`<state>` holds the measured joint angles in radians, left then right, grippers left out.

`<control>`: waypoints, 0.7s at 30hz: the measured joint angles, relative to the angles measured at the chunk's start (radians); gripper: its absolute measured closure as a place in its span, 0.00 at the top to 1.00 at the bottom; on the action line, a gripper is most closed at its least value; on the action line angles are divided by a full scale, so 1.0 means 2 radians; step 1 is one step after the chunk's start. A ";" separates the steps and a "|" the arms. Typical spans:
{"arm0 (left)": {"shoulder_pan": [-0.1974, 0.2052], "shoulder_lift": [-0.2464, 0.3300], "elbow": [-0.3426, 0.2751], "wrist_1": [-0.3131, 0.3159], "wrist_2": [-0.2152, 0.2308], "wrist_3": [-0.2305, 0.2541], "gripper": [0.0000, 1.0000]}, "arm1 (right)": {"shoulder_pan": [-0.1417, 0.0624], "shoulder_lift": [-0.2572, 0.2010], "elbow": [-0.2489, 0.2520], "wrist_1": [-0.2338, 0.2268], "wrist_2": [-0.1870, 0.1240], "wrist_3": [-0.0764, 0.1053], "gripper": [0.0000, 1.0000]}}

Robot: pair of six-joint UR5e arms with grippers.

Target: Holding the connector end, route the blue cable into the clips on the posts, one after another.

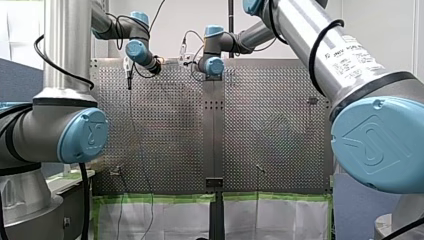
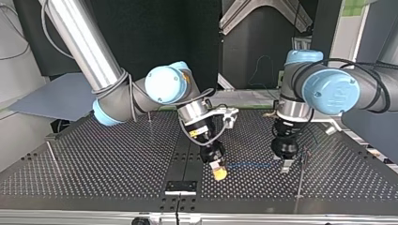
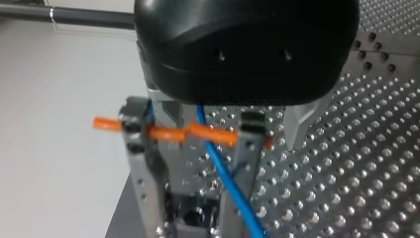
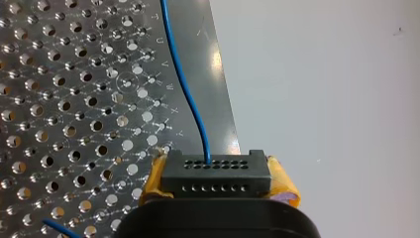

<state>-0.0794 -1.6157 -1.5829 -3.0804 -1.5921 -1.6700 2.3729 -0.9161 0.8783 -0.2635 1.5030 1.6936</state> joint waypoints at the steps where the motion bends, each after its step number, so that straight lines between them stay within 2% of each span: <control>1: 0.001 0.000 0.000 0.000 -0.001 0.000 0.98 | 0.000 0.000 0.000 0.000 0.000 0.000 0.00; 9: 0.003 0.000 0.000 0.004 -0.002 0.002 0.98 | -0.001 0.000 0.000 0.003 0.003 0.000 0.00; 10: 0.003 0.000 0.000 0.005 -0.002 0.002 0.89 | -0.001 0.000 0.000 0.003 0.004 0.000 0.00; 11: 0.003 0.000 0.000 0.005 -0.002 0.002 0.89 | -0.001 0.000 0.000 0.003 0.004 0.000 0.00; 13: 0.003 0.000 0.000 0.006 -0.002 0.002 0.76 | -0.002 0.000 0.000 0.004 0.004 0.000 0.00; 14: 0.003 0.000 0.000 0.006 -0.003 0.002 0.76 | -0.002 0.000 0.000 0.004 0.004 0.000 0.00; 16: 0.003 0.000 0.000 0.006 -0.003 0.002 0.58 | -0.002 0.000 0.000 0.005 0.004 0.000 0.00; 17: 0.003 0.000 0.000 0.007 -0.003 0.002 0.58 | -0.002 0.001 0.000 0.005 0.004 0.000 0.00; 19: 0.003 0.000 0.000 0.009 -0.003 0.002 0.46 | -0.003 0.001 0.000 0.006 0.004 0.000 0.00; 20: 0.003 0.000 0.000 0.009 -0.003 0.001 0.46 | -0.003 0.001 0.000 0.006 0.004 0.000 0.00; 21: 0.004 0.000 0.000 0.010 -0.003 0.001 0.36 | -0.003 0.001 0.000 0.006 0.004 0.000 0.00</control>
<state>-0.0724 -1.6159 -1.5830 -3.0608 -1.5990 -1.6682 2.3660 -0.9138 0.8782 -0.2507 1.5111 1.6938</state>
